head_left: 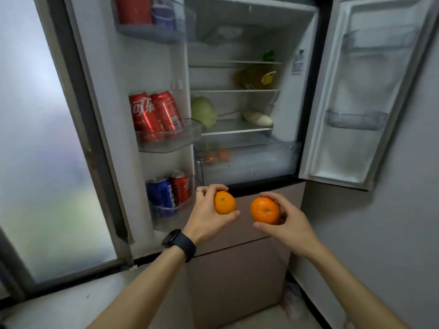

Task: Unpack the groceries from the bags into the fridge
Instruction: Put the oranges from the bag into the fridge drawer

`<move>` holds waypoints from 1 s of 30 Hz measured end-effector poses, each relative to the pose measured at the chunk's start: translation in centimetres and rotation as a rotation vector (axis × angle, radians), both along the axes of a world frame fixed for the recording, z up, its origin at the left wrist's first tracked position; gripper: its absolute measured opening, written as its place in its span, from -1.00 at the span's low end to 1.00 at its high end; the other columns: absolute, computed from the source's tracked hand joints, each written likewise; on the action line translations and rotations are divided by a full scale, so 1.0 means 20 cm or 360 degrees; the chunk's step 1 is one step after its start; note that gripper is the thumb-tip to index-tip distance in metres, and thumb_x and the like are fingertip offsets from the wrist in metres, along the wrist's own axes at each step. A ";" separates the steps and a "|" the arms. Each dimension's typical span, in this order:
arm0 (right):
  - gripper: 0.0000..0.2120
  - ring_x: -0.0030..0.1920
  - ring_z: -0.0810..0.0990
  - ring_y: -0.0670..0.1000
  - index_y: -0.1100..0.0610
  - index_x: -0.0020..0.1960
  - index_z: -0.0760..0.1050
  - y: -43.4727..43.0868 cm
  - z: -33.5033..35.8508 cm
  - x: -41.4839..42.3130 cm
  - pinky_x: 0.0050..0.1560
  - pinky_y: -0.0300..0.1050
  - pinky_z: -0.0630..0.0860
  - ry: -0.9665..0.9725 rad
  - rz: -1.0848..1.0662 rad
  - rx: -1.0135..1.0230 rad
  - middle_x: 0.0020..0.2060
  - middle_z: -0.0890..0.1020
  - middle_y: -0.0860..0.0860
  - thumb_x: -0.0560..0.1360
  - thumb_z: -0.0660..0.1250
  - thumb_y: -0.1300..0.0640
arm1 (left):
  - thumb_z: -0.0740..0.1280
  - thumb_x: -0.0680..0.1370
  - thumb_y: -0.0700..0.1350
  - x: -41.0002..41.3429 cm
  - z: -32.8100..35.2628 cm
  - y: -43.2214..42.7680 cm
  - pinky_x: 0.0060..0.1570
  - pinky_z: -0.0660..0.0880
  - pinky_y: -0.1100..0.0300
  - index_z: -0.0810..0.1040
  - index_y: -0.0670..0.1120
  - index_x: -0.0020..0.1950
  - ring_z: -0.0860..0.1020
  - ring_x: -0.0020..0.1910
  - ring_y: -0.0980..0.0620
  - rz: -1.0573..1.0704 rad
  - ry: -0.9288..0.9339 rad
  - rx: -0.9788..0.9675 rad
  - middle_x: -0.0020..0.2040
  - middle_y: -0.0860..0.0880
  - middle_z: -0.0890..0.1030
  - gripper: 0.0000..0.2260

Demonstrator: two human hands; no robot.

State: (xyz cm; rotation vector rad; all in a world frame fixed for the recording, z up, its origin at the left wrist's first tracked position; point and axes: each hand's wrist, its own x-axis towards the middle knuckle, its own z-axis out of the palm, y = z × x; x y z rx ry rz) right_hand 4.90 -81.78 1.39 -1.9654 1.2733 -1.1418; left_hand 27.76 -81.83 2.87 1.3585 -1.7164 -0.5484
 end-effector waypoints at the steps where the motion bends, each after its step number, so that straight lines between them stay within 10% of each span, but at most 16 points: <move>1: -0.35 0.11 0.56 -0.16 -0.32 0.29 0.41 -0.08 0.04 -0.01 0.01 -0.26 0.52 0.0009 -0.0016 -0.0020 0.21 0.50 -0.23 0.32 0.62 -0.03 | 0.57 0.39 0.03 -0.01 0.03 -0.08 0.00 0.45 0.33 0.36 0.14 0.29 0.42 0.09 0.10 0.0009 0.0002 -0.0049 0.22 0.04 0.25 -0.43; 13: -0.28 0.14 0.55 0.01 -0.08 0.39 0.35 -1.29 0.57 -0.04 0.19 0.02 0.52 0.0222 -0.0131 -0.0158 0.16 0.52 -0.08 0.33 0.57 -0.16 | 0.53 0.32 0.26 -0.10 0.43 -1.30 0.03 0.40 0.21 0.51 0.07 0.32 0.51 0.15 0.01 0.0469 -0.0206 -0.0257 0.23 0.02 0.50 -0.36; 30: -0.21 0.25 0.54 0.08 -0.07 0.47 0.36 -2.78 0.43 0.32 0.14 -0.16 0.42 0.1719 0.0783 0.0145 0.29 0.56 -0.01 0.33 0.54 -0.26 | 0.60 0.36 -0.01 0.15 0.25 -2.39 0.13 0.50 0.15 0.45 -0.02 0.40 0.51 0.20 -0.02 0.0417 -0.1062 0.0971 0.31 -0.03 0.52 -0.35</move>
